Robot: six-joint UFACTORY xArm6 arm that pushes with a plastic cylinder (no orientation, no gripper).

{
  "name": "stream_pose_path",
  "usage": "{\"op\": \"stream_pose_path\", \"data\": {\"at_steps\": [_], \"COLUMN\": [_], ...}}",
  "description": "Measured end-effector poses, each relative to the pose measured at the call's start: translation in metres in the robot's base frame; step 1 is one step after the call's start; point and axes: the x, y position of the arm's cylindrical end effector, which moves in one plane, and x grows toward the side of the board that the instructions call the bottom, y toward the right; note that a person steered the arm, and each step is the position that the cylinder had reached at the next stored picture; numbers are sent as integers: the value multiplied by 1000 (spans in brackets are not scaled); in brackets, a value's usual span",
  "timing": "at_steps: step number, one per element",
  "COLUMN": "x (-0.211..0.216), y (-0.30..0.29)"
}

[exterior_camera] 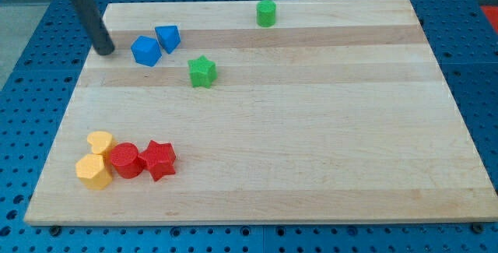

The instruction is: Slide the blue cube diagonal to the red star

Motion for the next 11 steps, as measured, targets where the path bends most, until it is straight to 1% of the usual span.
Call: {"op": "stream_pose_path", "data": {"at_steps": [1,2,3,5,9,10,11], "x": [-21,-23,-15,17,22,33,56], "y": [39,78,80,67,27,26,27]}}
